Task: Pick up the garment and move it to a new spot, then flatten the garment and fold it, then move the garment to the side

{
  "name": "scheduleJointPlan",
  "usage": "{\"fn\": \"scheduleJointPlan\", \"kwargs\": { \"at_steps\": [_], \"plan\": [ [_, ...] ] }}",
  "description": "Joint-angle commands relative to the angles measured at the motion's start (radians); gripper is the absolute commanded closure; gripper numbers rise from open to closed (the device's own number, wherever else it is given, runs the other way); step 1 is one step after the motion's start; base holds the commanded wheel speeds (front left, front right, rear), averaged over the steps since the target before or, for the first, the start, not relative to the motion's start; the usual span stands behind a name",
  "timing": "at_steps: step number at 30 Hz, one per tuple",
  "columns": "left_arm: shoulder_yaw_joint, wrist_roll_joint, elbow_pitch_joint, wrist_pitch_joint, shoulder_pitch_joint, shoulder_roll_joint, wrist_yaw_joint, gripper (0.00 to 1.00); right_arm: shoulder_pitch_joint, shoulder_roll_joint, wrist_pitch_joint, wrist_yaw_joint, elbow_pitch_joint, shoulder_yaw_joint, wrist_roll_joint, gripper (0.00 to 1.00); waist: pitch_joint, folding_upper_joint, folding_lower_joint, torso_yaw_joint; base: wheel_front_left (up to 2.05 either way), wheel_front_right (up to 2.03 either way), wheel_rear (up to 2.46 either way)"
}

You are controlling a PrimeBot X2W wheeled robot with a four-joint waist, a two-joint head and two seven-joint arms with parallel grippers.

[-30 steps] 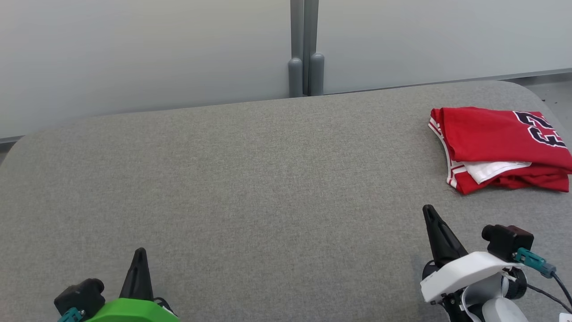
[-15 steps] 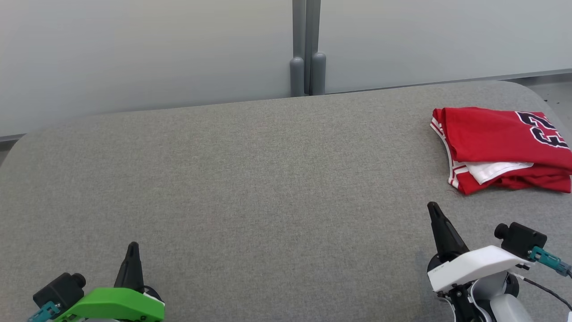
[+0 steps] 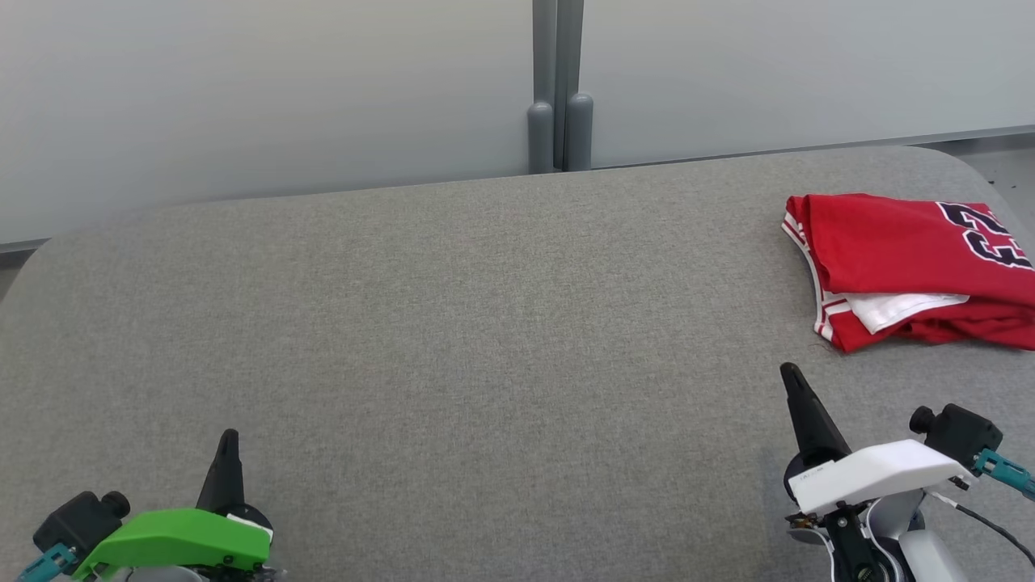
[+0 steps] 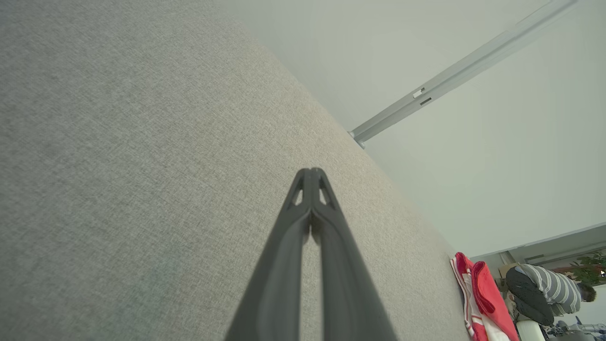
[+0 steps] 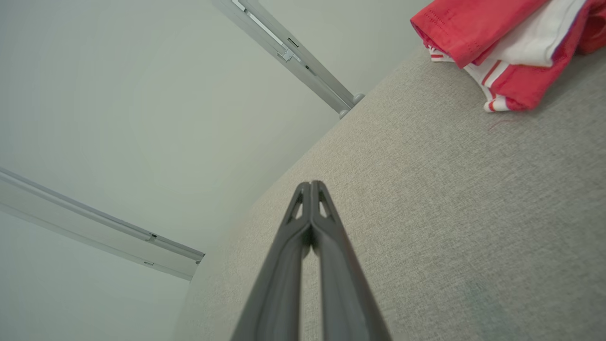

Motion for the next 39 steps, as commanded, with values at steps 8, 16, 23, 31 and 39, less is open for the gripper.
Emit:
{"fn": "scheduleJointPlan", "kwargs": {
  "at_steps": [8,16,23,31,39],
  "plan": [
    [0.049,-0.095,0.002,0.033,-0.038,-0.012,-0.035,1.0,-0.033,-0.008,0.01,0.0,0.002,-0.007,0.119,1.0,0.001,0.0022,0.0,0.003,0.0,0.0,0.0],
    [0.082,-0.164,0.011,0.06,-0.047,-0.026,-0.059,1.0,-0.04,-0.009,0.017,0.0,0.011,-0.011,0.209,1.0,0.002,0.0026,0.0,0.006,0.0,0.0,0.0],
    [0.107,-0.212,0.016,0.077,-0.055,-0.035,-0.076,1.0,-0.043,-0.009,0.024,0.0,0.017,-0.014,0.273,1.0,0.003,0.0028,0.0,0.008,0.0,0.0,0.0],
    [0.137,-0.272,0.023,0.101,-0.063,-0.046,-0.099,1.0,-0.047,-0.009,0.031,0.0,0.025,-0.019,0.352,1.0,0.004,0.0032,0.0,0.011,0.0,0.0,0.0],
    [0.165,-0.327,0.029,0.122,-0.07,-0.058,-0.118,1.0,-0.054,-0.01,0.037,0.0,0.032,-0.023,0.426,1.0,0.005,0.0035,0.0,0.013,0.0,0.0,0.0]
  ]
}}
